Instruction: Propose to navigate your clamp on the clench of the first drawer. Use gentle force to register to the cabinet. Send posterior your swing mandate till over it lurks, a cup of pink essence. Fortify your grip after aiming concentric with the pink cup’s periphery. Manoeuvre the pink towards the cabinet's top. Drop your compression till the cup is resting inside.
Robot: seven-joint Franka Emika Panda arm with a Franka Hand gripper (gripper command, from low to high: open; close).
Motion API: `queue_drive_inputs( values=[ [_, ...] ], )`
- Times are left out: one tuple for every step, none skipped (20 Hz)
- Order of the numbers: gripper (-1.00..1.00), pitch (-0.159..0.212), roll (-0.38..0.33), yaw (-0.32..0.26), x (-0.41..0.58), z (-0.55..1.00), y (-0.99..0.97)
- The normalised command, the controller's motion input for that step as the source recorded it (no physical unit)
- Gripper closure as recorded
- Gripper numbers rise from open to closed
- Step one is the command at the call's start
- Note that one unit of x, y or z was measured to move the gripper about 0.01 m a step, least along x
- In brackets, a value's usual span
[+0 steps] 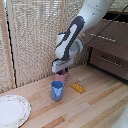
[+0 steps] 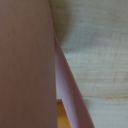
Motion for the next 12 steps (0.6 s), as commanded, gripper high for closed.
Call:
queue_drive_inputs(
  values=[
    [-1.0, 0.042, 0.009, 0.0, 0.0, -0.1, -0.01],
    [1.0, 0.042, 0.0, 0.0, 0.0, -0.08, 0.0],
    [1.0, 0.028, 0.0, 0.0, 0.037, -0.11, 0.03],
    [1.0, 0.019, 0.0, 0.0, 0.046, -0.08, 0.0],
    [1.0, 0.0, 0.0, 0.0, 0.003, -0.07, 0.0],
    [1.0, 0.0, 0.0, 0.0, 0.0, -0.05, 0.0],
    [1.0, 0.0, 0.0, 0.0, 0.0, -0.03, 0.0],
    [1.0, 0.0, 0.0, 0.0, -0.037, 0.0, 0.01],
    [1.0, 0.0, 0.0, 0.0, -0.069, 0.0, 0.09],
    [1.0, 0.0, 0.0, 0.0, -0.083, 0.0, 0.09],
    [1.0, 0.0, 0.0, 0.0, -0.023, 0.0, 0.13],
    [1.0, 0.0, 0.0, 0.0, -0.071, 0.0, 0.11]
  ],
)
